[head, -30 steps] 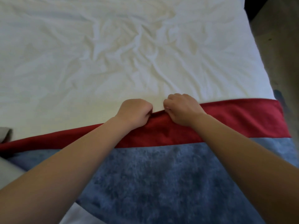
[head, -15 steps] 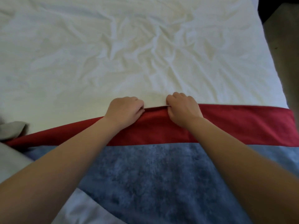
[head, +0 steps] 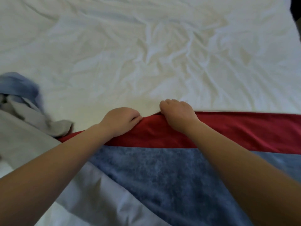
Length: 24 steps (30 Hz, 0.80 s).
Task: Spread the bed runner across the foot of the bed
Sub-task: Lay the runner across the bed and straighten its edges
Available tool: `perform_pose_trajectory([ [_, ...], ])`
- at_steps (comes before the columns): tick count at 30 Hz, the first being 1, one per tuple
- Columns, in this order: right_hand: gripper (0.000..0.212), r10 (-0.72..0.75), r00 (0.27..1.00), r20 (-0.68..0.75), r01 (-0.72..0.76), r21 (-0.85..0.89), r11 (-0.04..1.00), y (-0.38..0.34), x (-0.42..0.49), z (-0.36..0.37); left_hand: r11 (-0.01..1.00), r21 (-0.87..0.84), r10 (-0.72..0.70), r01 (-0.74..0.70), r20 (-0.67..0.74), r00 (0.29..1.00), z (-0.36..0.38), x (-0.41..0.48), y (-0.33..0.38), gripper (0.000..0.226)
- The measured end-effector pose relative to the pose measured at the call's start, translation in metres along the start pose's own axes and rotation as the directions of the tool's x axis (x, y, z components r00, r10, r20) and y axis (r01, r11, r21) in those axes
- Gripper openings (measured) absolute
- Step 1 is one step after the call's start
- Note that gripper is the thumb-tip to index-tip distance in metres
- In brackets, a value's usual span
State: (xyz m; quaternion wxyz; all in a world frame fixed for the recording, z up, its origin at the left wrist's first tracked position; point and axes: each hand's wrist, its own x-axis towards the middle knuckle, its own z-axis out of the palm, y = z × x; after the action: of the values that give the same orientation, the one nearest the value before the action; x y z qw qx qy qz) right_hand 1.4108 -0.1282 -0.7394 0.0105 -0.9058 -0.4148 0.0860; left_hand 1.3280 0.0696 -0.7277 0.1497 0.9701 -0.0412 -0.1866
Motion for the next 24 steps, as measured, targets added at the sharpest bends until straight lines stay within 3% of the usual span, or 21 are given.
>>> perform_pose_trajectory([
  [6,0.010,0.169,0.980,-0.107,-0.171,-0.015,0.985,-0.004,0.011,-0.004,0.952,-0.235,-0.192,0.195,0.034,0.981,-0.012,0.010,-0.015,0.034],
  [10,0.011,0.233,0.967,-0.103,-0.228,0.062,0.972,-0.009,0.008,0.005,0.873,-0.391,-0.225,0.292,0.207,0.952,-0.014,0.004,-0.024,0.012],
  [12,0.011,0.216,0.972,-0.096,-0.213,0.042,0.976,-0.007,0.012,0.008,0.892,-0.345,-0.241,0.293,0.185,0.953,-0.014,0.000,-0.029,0.009],
  [16,0.011,0.257,0.961,-0.103,-0.256,0.026,0.966,-0.003,0.017,0.011,0.936,-0.149,-0.342,0.320,-0.163,0.925,-0.025,0.013,-0.033,0.011],
  [20,0.014,0.255,0.965,-0.057,-0.255,0.011,0.967,-0.009,0.016,0.003,0.947,0.036,-0.304,0.318,-0.208,0.930,-0.033,0.014,-0.023,0.015],
  [24,0.023,0.102,0.986,-0.134,-0.101,0.020,0.995,-0.034,0.020,-0.022,0.961,0.138,-0.191,0.241,-0.300,0.935,-0.043,-0.017,-0.015,0.028],
])
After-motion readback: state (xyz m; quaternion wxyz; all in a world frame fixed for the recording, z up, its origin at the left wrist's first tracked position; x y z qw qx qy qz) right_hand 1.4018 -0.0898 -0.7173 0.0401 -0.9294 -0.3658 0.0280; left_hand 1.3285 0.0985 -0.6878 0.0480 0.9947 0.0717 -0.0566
